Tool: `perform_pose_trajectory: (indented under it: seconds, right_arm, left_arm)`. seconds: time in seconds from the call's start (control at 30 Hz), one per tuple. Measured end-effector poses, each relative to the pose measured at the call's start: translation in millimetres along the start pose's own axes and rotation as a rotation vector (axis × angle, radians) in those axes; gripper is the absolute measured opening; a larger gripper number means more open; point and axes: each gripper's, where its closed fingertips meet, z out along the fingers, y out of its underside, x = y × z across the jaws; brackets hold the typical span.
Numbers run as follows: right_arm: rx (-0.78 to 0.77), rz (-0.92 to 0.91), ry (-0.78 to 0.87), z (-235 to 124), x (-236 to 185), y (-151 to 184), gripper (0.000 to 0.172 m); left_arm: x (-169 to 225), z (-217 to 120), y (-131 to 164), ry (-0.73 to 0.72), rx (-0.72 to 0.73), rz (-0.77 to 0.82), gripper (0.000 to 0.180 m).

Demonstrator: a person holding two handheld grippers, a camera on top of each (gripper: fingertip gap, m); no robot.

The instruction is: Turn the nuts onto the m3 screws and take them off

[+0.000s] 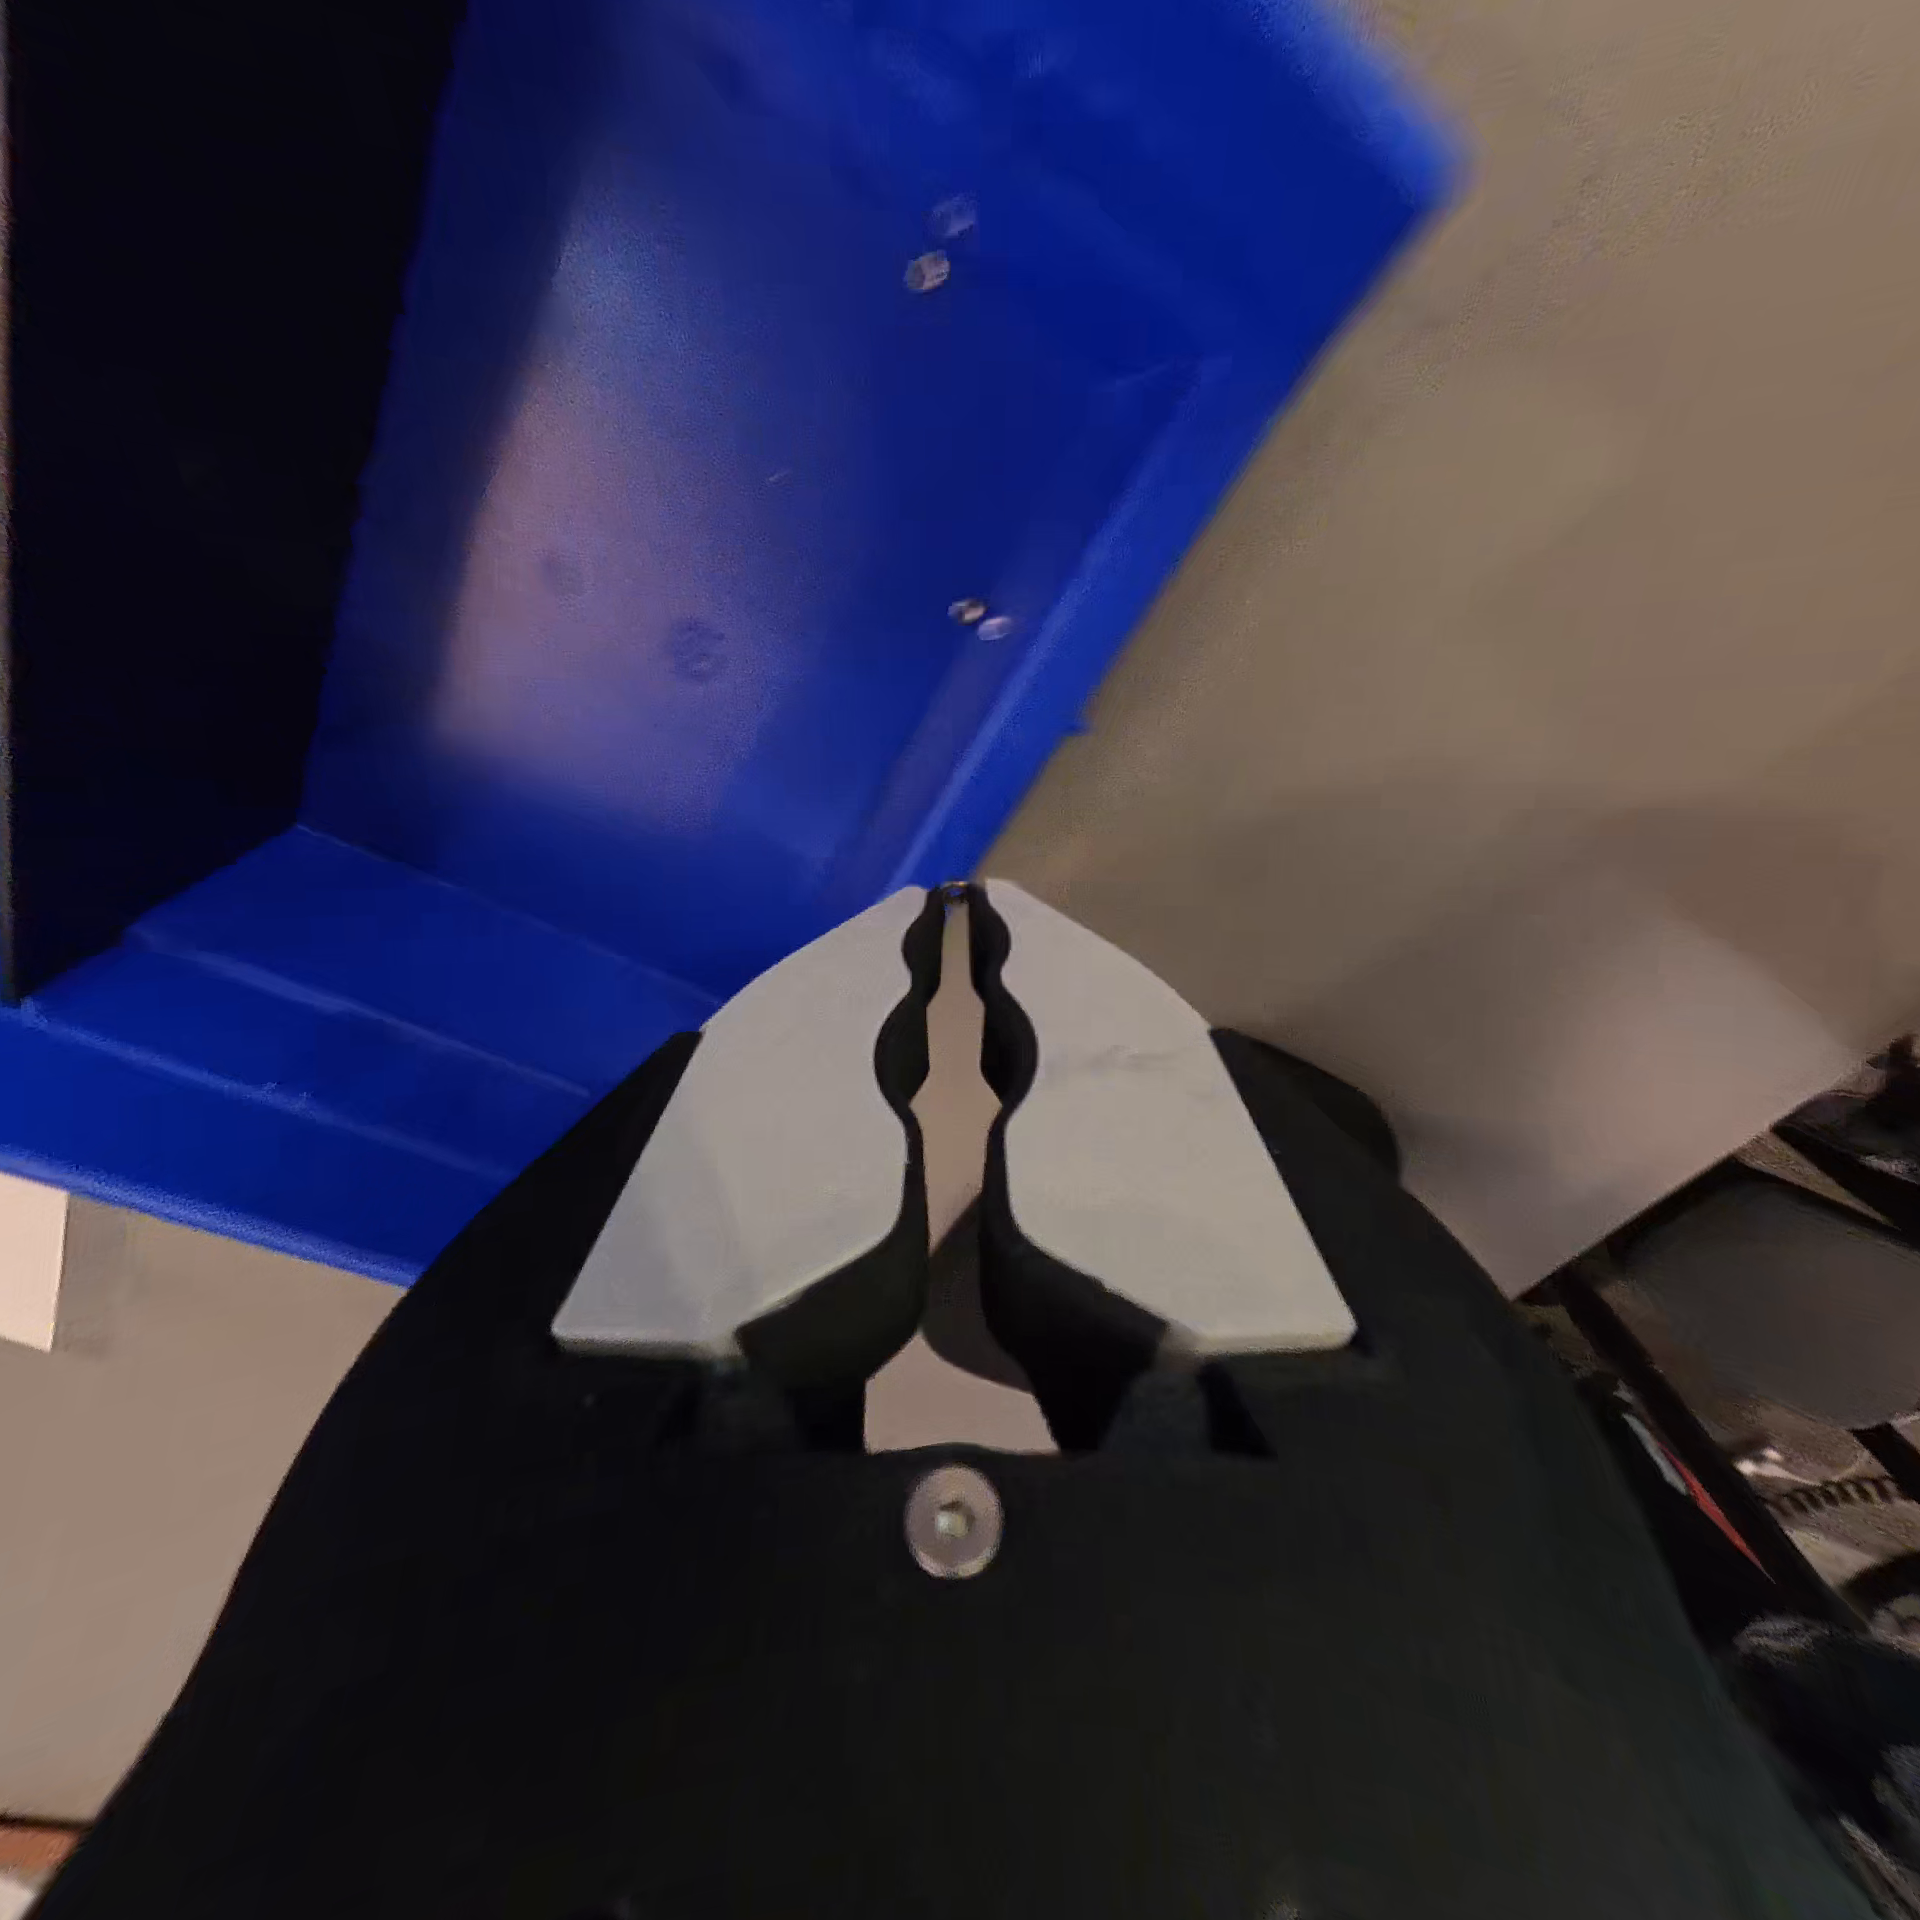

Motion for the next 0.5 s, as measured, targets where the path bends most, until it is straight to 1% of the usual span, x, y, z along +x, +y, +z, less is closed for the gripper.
perform_pose_trajectory:
  seconds: [0.1,0.23,0.33,0.4,0.43,0.5]
  right_arm:
    - [-0.002,0.000,0.002,0,0,0,0.001]
    - [-0.003,-0.003,0.004,0,0,0,0.001]
    - [0.000,-0.007,0.009,0,1,0,0.001]
    - [0.002,-0.010,0.015,-1,2,0,0.001]
    - [0.004,-0.010,0.021,-2,3,-1,0.001]
    - [0.009,-0.007,0.031,-5,6,-1,0.001]
  left_arm:
    - [43,-5,-10,-0.008,0.013,0.087,0.004]
    - [106,1,-48,0.013,0.054,0.246,0.004]
    - [153,14,-90,0.077,0.111,0.361,0.004]
    - [178,26,-121,0.090,0.146,0.438,0.004]
    - [190,32,-133,0.108,0.146,0.473,0.004]
    - [204,44,-158,0.098,0.172,0.523,0.004]
